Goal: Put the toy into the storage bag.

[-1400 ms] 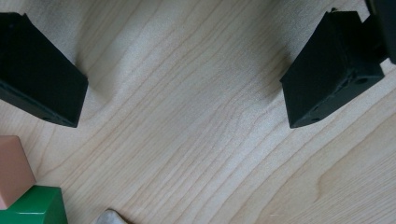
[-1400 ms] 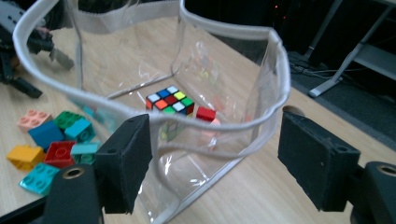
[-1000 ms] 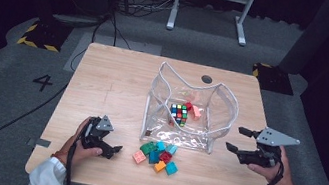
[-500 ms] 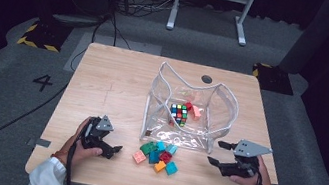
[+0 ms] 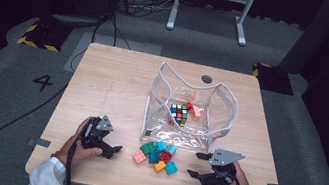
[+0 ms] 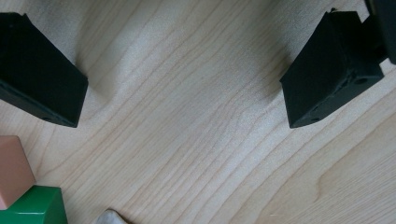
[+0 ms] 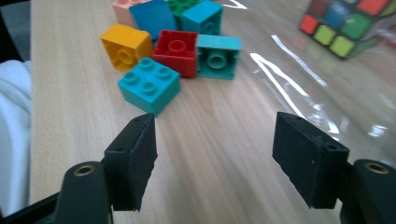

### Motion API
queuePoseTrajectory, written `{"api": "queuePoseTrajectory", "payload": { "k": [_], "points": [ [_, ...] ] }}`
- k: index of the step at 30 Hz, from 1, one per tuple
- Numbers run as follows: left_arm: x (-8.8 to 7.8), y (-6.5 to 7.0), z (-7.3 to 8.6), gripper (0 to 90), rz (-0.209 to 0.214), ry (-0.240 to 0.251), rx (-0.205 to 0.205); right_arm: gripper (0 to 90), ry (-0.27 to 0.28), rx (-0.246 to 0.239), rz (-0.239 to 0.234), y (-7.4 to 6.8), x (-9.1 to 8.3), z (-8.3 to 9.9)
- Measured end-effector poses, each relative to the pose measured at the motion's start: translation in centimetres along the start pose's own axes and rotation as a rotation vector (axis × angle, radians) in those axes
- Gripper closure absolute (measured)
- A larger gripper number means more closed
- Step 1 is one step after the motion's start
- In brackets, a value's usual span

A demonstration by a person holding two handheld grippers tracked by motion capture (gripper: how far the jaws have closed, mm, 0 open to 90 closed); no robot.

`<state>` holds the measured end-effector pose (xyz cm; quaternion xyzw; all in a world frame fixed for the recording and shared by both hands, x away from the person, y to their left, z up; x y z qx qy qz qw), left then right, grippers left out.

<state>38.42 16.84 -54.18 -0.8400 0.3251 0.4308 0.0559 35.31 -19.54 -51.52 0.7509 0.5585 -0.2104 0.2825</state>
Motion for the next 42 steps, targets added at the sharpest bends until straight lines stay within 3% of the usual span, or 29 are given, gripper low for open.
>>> {"api": "queuePoseTrajectory", "payload": {
  "k": [3, 5, 7, 12, 19, 23, 24, 25, 31, 33, 42],
  "points": [
    [0.0, 0.0, 0.0, 0.4, 0.0, -0.001, 0.0, 30.4, -0.017, -0.005, -0.021, -0.7, 1.3, -0.2],
    [0.0, 0.0, 0.0, 0.4, -0.002, 0.001, 0.0, 30.4, -0.05, -0.04, -0.03, -1.0, 2.1, -0.2],
    [0.0, 0.0, 0.0, 0.4, 0.001, -0.002, 0.0, 30.4, -0.042, -0.051, -0.042, -1.4, 3.0, -0.5],
    [0.0, 0.0, 0.0, 0.4, -0.001, 0.001, 0.0, 30.0, -0.049, -0.01, -0.057, -2.1, 4.0, -1.1],
    [0.0, 0.0, 0.0, 0.4, -0.001, 0.001, 0.0, 28.9, -0.043, -0.031, -0.071, -2.7, 5.1, -2.0],
    [0.0, 0.0, 0.0, 0.4, -0.001, 0.001, 0.0, 29.7, -0.044, -0.018, -0.069, -2.8, 5.4, -2.3],
    [0.0, 0.0, 0.0, 0.4, 0.0, -0.002, 0.0, 29.9, -0.021, -0.054, -0.067, -2.5, 5.7, -2.5],
    [0.0, 0.0, 0.0, 0.4, -0.001, 0.001, 0.0, 30.7, -0.028, -0.037, -0.066, -2.6, 5.7, -2.5],
    [0.0, 0.0, 0.0, 0.4, -0.001, 0.0, 0.0, 40.2, -0.011, -0.056, -0.068, -2.5, 5.8, -2.7],
    [0.0, 0.0, 0.0, 0.4, -0.001, 0.001, 0.0, 46.1, -0.027, -0.015, -0.072, -2.8, 5.6, -2.6],
    [0.0, 0.0, 0.0, 0.4, 0.0, -0.001, 0.0, 47.6, -0.023, -0.029, -0.065, -2.6, 5.2, -2.3]
  ]
}}
Point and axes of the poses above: each handheld gripper's, and its own axes: x roughly forward along the jaws, z roughly out of its underside, y roughly to its right, the point moved 5 cm from there along x, roughly forward along the jaws, and after that the axes turned 14 degrees about -x, right-handed, at the moved point
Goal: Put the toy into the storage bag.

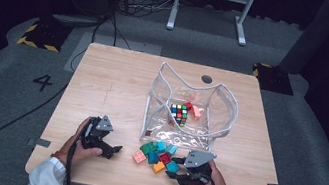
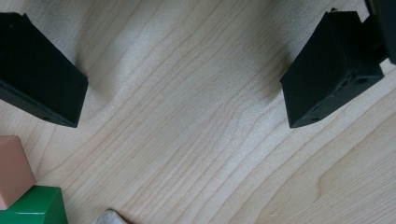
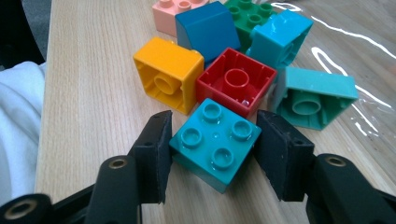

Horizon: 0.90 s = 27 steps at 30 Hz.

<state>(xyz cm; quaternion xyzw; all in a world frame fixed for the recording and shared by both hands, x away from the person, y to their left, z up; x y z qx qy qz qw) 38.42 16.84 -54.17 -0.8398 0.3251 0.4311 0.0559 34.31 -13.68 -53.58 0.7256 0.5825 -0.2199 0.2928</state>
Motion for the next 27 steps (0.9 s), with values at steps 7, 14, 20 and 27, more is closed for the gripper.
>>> {"api": "queuePoseTrajectory", "payload": {
  "k": [7, 14, 20, 27],
  "points": [
    [0.0, 0.0, 0.0, 0.4, 0.0, 0.0, 0.0, 47.9, -0.023, -0.011, 0.014, -0.1, -1.1, 0.7],
    [0.0, 0.0, 0.0, 0.4, 0.0, 0.0, 0.0, 47.9, -0.013, -0.049, 0.045, 0.5, -2.4, 1.3],
    [0.0, 0.0, 0.0, 0.4, 0.0, 0.001, 0.0, 48.0, 0.013, -0.01, 0.072, 1.6, -4.4, 1.7],
    [0.0, 0.0, 0.0, 0.4, -0.002, 0.001, 0.0, 48.0, 0.017, 0.0, 0.146, 2.8, -7.0, 1.9]
  ]
}}
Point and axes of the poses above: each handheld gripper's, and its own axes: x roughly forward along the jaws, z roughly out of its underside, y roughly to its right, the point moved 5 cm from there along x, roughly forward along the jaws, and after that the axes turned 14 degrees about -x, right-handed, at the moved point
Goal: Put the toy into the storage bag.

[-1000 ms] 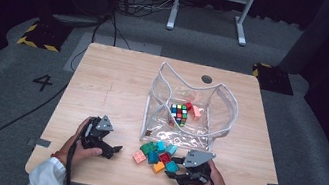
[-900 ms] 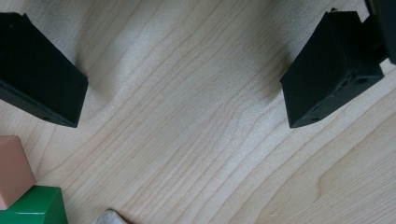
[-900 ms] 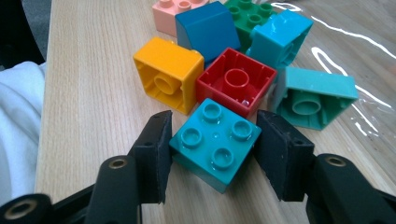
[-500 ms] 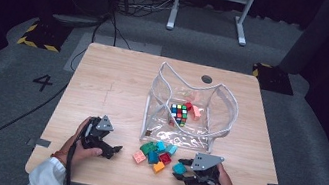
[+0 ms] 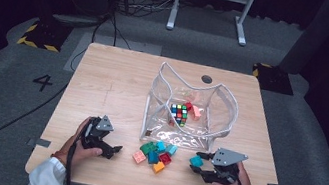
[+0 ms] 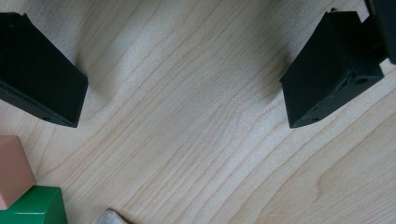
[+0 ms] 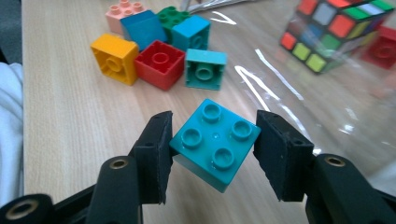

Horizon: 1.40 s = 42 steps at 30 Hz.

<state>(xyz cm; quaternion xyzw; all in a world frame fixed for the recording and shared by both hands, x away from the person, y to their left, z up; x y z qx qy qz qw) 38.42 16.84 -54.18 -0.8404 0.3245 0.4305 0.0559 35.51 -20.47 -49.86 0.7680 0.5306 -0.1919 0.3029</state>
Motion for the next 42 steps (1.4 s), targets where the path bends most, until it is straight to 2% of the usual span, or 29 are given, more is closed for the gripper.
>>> {"api": "queuePoseTrajectory", "payload": {
  "k": [12, 16, 21, 26, 31, 36, 42],
  "points": [
    [0.0, 0.0, 0.0, 0.4, 0.001, -0.002, 0.001, 48.0, 0.021, 0.035, 0.1, 2.6, -4.2, 0.6],
    [0.0, 0.0, 0.0, 0.4, 0.0, 0.0, 0.0, 48.0, 0.029, 0.049, 0.156, 3.3, -5.9, 0.8],
    [0.0, 0.0, 0.0, 0.4, 0.0, 0.0, 0.0, 48.0, 0.053, 0.064, 0.213, 4.9, -8.3, 0.8],
    [0.0, 0.0, 0.0, 0.4, 0.0, 0.0, 0.0, 48.0, 0.09, 0.073, 0.284, 6.7, -10.6, 0.1],
    [0.0, 0.0, 0.0, 0.4, 0.0, 0.001, 0.0, 48.0, 0.101, 0.073, 0.323, 8.5, -12.3, -1.2],
    [0.0, 0.0, 0.0, 0.4, 0.0, 0.0, 0.0, 48.0, 0.123, 0.075, 0.354, 10.6, -13.5, -2.9],
    [0.0, 0.0, 0.0, 0.3, 0.001, 0.0, 0.0, 48.0, 0.158, 0.07, 0.359, 12.7, -14.1, -5.2]
  ]
}}
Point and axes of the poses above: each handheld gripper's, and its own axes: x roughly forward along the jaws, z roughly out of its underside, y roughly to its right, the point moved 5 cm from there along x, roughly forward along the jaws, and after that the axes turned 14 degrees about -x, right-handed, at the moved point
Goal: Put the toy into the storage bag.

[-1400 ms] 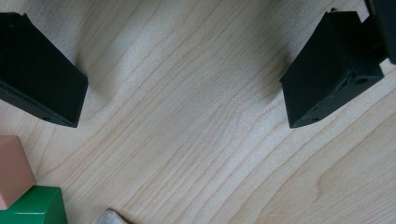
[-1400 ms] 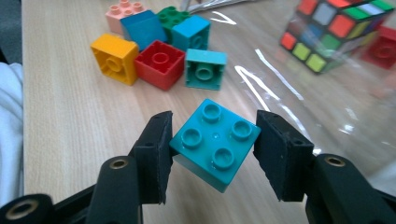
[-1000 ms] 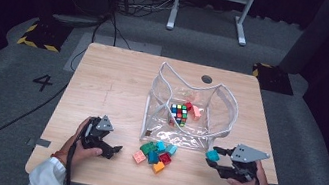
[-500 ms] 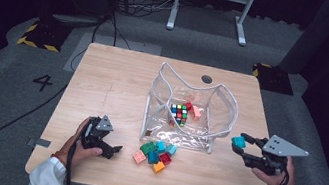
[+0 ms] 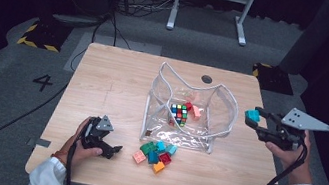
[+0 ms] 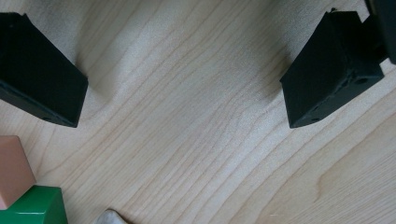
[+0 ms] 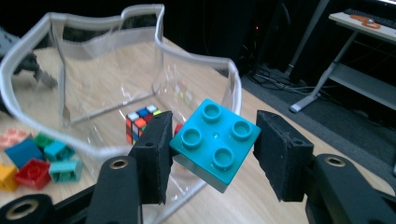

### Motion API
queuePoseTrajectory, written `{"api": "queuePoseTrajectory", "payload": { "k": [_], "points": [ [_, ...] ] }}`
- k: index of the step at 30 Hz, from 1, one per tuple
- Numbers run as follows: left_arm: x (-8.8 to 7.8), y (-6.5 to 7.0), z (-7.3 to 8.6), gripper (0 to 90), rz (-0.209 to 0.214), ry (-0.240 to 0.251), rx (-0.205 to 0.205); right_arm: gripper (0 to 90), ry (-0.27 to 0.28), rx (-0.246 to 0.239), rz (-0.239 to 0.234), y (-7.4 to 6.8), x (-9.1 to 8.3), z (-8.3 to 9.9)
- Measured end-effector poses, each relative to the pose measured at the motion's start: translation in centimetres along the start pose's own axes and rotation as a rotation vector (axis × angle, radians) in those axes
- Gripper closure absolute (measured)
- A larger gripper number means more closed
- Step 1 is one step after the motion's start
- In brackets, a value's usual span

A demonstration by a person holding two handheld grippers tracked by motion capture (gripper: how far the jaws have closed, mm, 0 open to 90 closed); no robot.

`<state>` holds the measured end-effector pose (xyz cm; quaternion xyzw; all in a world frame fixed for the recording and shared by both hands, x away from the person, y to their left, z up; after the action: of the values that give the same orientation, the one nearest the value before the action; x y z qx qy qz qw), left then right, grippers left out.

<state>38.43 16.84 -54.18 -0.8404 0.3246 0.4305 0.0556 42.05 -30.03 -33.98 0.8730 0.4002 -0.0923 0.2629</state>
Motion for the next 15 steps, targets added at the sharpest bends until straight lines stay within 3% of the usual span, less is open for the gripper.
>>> {"api": "queuePoseTrajectory", "payload": {
  "k": [6, 15],
  "points": [
    [0.0, 0.0, 0.0, 0.4, 0.0, 0.0, 0.0, 48.0, 0.011, -0.015, -0.013, 1.0, 1.6, -2.1],
    [0.0, 0.0, 0.0, 0.4, 0.0, 0.0, 0.0, 48.0, -0.024, -0.053, -0.064, 0.4, 4.7, -3.7]
  ]
}}
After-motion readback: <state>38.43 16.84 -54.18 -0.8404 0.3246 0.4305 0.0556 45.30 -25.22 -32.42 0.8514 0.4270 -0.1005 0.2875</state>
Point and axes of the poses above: each handheld gripper's, and its own axes: x roughly forward along the jaws, z roughly out of its underside, y roughly to its right, the point moved 5 cm from there along x, roughly forward along the jaws, and after that the axes turned 14 degrees about -x, right-handed, at the moved point
